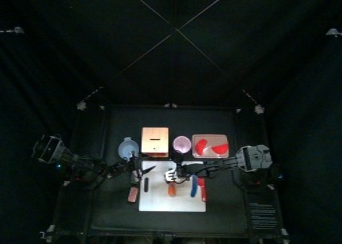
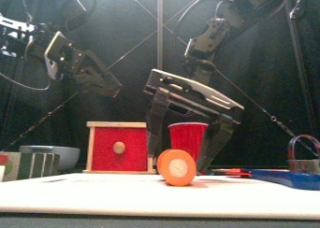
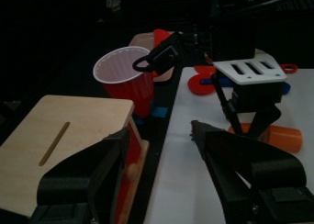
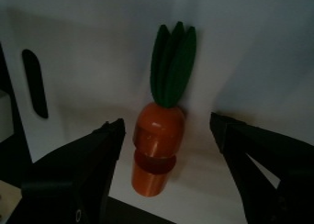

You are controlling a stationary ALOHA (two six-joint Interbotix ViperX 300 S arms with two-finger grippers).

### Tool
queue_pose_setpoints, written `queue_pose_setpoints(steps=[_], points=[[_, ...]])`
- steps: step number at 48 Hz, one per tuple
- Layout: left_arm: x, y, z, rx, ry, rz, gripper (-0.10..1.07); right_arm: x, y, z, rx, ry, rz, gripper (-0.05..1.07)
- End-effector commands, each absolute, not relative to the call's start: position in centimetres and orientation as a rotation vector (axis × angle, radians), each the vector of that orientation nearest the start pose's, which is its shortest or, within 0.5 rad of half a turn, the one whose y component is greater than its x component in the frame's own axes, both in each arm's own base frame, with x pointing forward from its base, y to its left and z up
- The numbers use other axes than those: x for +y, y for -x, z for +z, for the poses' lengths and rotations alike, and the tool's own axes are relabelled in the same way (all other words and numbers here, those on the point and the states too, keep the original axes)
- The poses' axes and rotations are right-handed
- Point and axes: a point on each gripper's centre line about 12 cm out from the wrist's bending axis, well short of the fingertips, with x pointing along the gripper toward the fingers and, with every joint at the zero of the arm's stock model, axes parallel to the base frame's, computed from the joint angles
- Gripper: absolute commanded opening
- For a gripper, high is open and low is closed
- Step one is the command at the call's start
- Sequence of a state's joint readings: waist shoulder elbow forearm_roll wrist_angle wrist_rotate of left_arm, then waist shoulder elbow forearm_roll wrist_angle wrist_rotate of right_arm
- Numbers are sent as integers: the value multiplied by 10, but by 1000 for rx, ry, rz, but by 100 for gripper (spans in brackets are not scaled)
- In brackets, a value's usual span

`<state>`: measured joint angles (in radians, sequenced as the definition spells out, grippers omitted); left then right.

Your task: Place carrot top on plate

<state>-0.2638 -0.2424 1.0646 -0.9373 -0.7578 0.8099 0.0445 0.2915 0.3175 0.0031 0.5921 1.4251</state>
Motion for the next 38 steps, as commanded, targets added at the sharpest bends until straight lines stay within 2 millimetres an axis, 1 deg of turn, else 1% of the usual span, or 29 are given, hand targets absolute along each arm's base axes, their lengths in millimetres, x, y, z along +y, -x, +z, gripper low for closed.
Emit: queue_pose_setpoints(steps=[1, 6, 9, 12, 20, 22, 26, 27, 28, 31, 34, 35, 38], points=[[-12, -294, 190, 262, -158, 318, 91, 21, -438, 128, 983, -1227, -789, 91], [-12, -293, 189, 263, -161, 315, 91, 21, -440, 128, 982, -1226, -787, 71], [-12, -293, 189, 263, -160, 316, 91, 22, -439, 133, 977, -1217, -777, 63], [-11, -292, 189, 263, -160, 316, 91, 20, -435, 141, 979, -1197, -779, 61], [-12, -292, 188, 268, -159, 315, 91, 12, -410, 179, 971, -1115, -795, 61], [-12, -292, 188, 269, -155, 317, 91, 9, -399, 186, 971, -1096, -804, 61], [-12, -292, 188, 269, -152, 320, 91, 3, -379, 192, 978, -1072, -829, 61], [-12, -292, 188, 268, -152, 320, 91, -3, -369, 193, 978, -1068, -847, 61], [-11, -292, 189, 267, -150, 322, 91, -7, -364, 193, 976, -1067, -857, 61], [-12, -294, 190, 262, -149, 320, 91, -23, -341, 194, 959, -1073, -897, 61], [-12, -295, 192, 257, -148, 319, 91, -39, -321, 194, 937, -1071, -932, 61], [-12, -295, 192, 257, -148, 319, 91, -43, -316, 194, 928, -1067, -935, 61], [-12, -295, 192, 257, -148, 320, 91, -63, -295, 194, 903, -1045, -966, 61]])
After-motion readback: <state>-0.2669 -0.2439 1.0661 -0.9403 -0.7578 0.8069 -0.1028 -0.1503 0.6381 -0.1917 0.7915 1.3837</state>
